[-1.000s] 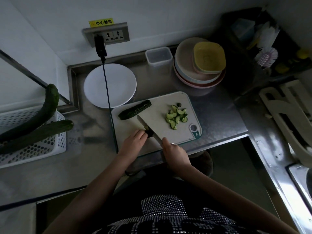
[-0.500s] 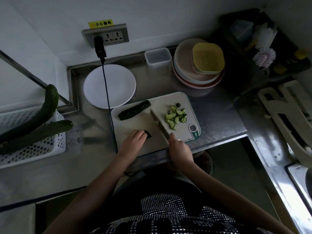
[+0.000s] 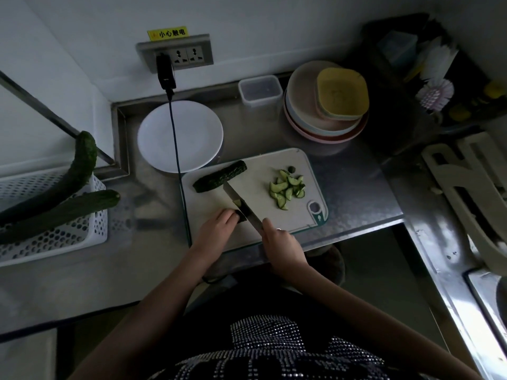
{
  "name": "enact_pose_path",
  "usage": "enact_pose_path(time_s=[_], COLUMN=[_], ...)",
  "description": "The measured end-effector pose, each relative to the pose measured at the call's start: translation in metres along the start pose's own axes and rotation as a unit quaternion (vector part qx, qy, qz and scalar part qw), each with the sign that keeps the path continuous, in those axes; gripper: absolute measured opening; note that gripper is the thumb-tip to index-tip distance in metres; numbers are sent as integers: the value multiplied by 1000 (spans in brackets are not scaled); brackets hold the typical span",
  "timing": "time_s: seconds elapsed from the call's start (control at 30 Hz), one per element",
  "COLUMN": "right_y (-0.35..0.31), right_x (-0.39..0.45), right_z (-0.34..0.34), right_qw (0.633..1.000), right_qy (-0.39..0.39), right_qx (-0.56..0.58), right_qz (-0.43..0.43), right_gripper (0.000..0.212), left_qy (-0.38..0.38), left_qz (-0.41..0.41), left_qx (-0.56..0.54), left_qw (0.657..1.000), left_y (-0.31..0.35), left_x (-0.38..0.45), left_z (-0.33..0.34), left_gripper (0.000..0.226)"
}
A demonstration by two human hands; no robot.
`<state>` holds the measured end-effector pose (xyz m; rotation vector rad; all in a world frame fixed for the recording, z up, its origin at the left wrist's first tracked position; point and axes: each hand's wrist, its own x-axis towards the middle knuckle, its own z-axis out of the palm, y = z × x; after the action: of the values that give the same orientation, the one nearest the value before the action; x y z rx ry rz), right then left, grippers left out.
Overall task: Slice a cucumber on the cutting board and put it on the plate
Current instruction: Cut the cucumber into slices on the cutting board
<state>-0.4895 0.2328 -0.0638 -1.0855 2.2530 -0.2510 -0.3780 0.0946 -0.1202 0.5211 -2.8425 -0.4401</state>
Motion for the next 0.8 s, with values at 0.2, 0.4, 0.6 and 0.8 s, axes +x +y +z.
enact_pose_path(time_s=[0.2, 0.4, 0.6, 0.8], right_y=[-2, 5, 10, 24], right_x=[0, 3, 6, 5], right_z=[0, 9, 8, 4], right_qw=[1000, 999, 998, 998], right_qy=[-8, -33, -15, 36], right_qx=[9, -11, -57, 7], right_qz=[13, 22, 13, 59], right_gripper=[14, 7, 13, 7], left_qy=[-11, -23, -33, -44], left_qz=[2, -2, 6, 6], left_qx=[0, 7, 11, 19], left_qw=[1000, 1000, 999, 999], left_y=[-2, -1, -1, -3], left_x=[1, 1, 1, 0], left_z=[1, 0, -2, 0], left_gripper=[46, 45, 44, 44])
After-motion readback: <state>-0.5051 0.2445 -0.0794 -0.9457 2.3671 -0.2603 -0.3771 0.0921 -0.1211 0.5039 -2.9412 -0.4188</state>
